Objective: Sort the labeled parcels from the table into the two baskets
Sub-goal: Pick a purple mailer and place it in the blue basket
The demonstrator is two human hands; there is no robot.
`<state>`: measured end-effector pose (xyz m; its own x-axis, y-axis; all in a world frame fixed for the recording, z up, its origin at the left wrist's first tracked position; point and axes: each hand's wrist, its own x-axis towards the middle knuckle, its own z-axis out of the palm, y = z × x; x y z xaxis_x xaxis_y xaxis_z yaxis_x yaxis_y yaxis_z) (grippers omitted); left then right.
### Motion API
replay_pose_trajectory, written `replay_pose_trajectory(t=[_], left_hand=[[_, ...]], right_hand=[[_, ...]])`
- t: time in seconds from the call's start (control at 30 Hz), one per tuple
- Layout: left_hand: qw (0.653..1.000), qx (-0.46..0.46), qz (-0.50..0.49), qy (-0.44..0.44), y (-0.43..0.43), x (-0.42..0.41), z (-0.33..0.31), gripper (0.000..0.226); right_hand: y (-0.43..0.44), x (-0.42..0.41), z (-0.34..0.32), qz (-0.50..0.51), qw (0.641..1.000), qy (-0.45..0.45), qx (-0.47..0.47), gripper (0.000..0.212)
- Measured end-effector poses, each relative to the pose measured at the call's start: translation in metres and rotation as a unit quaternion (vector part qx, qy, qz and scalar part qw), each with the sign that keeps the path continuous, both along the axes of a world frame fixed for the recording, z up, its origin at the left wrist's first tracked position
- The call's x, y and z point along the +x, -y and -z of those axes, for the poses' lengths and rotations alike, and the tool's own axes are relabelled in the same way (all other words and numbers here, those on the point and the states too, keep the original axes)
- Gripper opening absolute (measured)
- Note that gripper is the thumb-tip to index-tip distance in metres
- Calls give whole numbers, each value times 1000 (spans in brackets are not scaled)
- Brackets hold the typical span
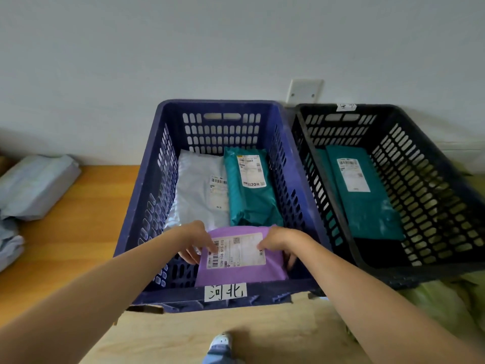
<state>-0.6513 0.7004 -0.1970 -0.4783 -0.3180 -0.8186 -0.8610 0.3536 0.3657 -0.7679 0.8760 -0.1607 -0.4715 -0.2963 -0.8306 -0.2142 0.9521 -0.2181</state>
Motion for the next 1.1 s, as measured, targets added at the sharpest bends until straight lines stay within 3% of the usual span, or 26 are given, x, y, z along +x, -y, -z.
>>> replay_pose_trajectory(t=[0.23,0.6,0.77,0.87,0.97,1.1], left_hand=[[998,31,32,36,5,-7,15,27],[1000,6,20,6,-8,-3,51,31],[992,-53,111,-29,-12,-3,52,36],[945,-189,265,-29,-14,-5,38,41],[883,-253,390,-64,-18,-4,25,43],[773,-268,555,-150,-19,4,14,57]], right_hand=[[7,-6,13,-58,997,11,47,57],[8,-5,34,-101,993,-3,57,60],[8,-2,38,-164,981,-43,97,45],[9,0,31,-264,945,-171,93,31],[11,3,26,-343,893,-290,27,26],[10,7,31,-406,878,-232,-101,39]])
